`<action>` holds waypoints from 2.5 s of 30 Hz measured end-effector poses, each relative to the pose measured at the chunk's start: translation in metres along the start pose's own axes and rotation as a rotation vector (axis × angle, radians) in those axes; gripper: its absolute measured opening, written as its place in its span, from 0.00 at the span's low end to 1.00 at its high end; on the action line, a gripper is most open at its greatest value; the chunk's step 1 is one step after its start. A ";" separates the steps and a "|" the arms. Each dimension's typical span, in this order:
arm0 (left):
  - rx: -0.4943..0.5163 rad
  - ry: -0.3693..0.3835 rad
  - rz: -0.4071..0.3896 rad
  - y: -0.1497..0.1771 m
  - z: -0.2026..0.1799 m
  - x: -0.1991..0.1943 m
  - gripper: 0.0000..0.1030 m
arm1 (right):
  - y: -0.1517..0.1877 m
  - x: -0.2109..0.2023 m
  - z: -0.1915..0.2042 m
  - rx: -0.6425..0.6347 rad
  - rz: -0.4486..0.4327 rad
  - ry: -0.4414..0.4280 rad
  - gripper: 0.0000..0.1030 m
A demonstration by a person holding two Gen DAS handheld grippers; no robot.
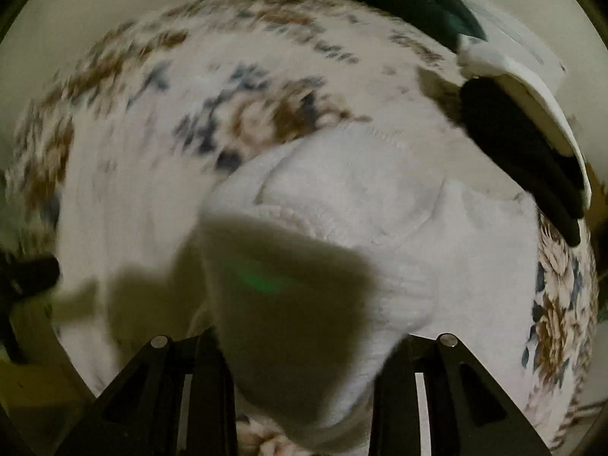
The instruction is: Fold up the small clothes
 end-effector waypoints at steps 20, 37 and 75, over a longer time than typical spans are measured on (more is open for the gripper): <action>-0.301 0.320 0.121 0.029 -0.110 0.061 0.65 | 0.071 -0.033 -0.251 0.723 0.191 -0.433 0.82; -0.632 0.642 -0.053 0.089 -0.119 0.061 0.78 | 0.015 0.124 -0.280 0.700 0.261 -0.904 0.93; -0.110 0.648 -0.158 -0.005 -0.155 0.033 0.33 | 0.055 0.073 -0.243 0.986 0.056 -0.938 0.19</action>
Point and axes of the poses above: each gripper's, at about its wrist camera, not at the fingertips, and x roughly the way its jaws point, z to its left, y to its underside, the point moved 6 cm from there along x, roughly the way its jaws point
